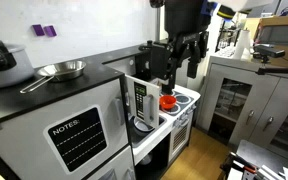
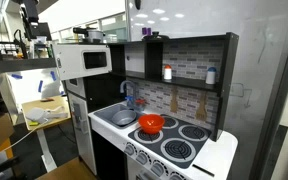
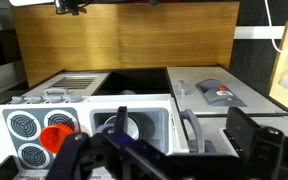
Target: Put the red bowl in the microwave
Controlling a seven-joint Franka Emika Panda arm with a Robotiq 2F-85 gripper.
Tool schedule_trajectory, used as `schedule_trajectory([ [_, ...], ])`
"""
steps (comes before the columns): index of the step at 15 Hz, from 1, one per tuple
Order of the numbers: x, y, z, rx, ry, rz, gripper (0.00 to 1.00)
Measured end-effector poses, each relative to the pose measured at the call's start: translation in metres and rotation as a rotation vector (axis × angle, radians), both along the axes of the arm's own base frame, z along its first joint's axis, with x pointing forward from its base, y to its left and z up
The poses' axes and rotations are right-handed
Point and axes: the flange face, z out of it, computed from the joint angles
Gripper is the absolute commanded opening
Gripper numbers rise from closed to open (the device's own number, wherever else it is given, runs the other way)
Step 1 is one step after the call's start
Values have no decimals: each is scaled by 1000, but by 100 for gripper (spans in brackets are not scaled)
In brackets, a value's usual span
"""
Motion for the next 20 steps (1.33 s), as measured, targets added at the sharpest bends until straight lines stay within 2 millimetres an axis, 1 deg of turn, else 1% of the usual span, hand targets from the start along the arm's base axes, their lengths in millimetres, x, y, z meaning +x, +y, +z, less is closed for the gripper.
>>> schedule_trajectory([
  [17, 0, 0, 0, 0, -1, 0, 100],
  [20, 1, -1, -3, -3, -10, 2, 100],
])
